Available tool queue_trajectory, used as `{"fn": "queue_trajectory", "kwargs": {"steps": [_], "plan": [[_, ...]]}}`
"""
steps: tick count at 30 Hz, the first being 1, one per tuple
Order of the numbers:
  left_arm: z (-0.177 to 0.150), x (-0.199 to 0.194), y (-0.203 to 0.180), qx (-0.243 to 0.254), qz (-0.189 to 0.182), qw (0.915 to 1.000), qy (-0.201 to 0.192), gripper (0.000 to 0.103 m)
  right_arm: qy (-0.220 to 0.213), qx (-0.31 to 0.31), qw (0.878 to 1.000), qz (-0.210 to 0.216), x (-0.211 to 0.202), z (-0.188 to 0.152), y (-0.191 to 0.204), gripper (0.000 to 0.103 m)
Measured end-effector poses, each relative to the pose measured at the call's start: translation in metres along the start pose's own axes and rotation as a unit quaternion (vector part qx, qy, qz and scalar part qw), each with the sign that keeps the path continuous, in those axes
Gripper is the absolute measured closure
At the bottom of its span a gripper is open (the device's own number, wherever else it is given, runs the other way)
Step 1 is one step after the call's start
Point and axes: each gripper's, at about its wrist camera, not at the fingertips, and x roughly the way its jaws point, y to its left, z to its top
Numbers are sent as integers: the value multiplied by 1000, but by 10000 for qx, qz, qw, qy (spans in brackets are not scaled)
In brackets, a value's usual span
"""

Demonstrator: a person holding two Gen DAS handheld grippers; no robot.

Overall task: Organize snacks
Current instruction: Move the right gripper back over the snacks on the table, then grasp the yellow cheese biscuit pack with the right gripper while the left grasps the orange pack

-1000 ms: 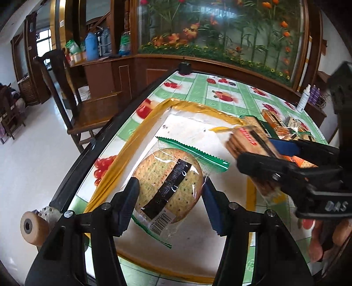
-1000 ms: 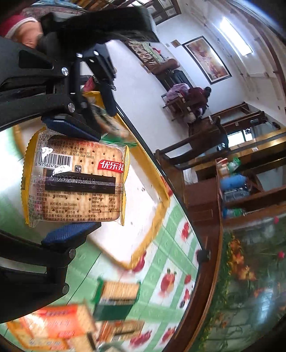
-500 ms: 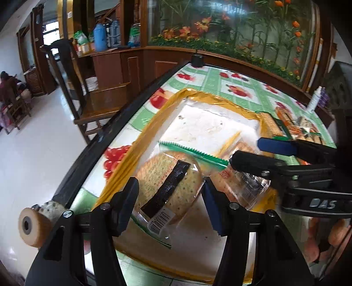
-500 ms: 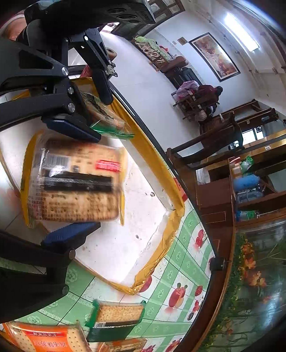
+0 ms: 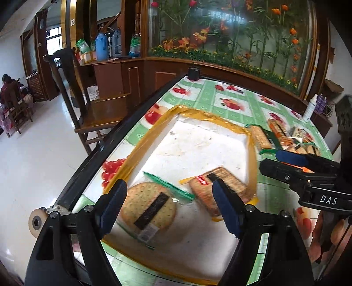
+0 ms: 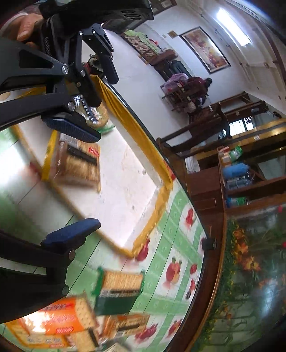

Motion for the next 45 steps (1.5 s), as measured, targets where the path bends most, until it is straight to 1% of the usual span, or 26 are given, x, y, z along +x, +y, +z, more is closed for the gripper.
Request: {"fn": "queue_trajectory", "kwargs": {"steps": [4, 5, 8, 11, 17, 20, 23, 27, 30, 31, 35, 42, 45], "plan": [[3, -4, -21, 189, -109, 9997, -84, 23, -113, 233, 9994, -223, -24, -12, -27, 30], [4, -5, -26, 238, -131, 9996, -90, 21, -139, 279, 9991, -289, -30, -15, -34, 30], [5, -4, -44, 389, -229, 9989, -89, 21, -206, 470, 9975, -479, -48, -25, -56, 29], [5, -1, -64, 522, -336, 9981, -47, 21, -246, 742, 9947, -672, -66, -40, -84, 28], [2, 4, -104, 811, -613, 9948, 55, 21, -249, 1152, 9882, -976, -94, -67, -126, 28], [0, 9, -124, 950, -746, 9926, 149, 21, -222, 1311, 9851, -1090, -106, -82, -142, 27], [-2, 15, -139, 1010, -900, 9904, 271, 21, -176, 1410, 9831, -1154, -109, -90, -151, 27], [-1, 22, -153, 885, -1218, 9876, 450, 21, -123, 1443, 9815, -1255, -110, -97, -162, 27], [5, 29, -168, 615, -1600, 9835, 574, 21, -83, 1470, 9800, -1336, -109, -100, -169, 27], [6, 30, -173, 558, -1659, 9828, 584, 21, -75, 1487, 9795, -1357, -110, -101, -172, 27], [12, 41, -198, 405, -1727, 9821, 637, 21, -67, 1507, 9780, -1441, -114, -105, -181, 27], [21, 73, -228, -7, -1755, 9799, 944, 21, -60, 1634, 9743, -1551, -123, -116, -202, 26], [23, 87, -239, -56, -1765, 9782, 1090, 21, -61, 1696, 9729, -1569, -126, -119, -211, 26]]}}
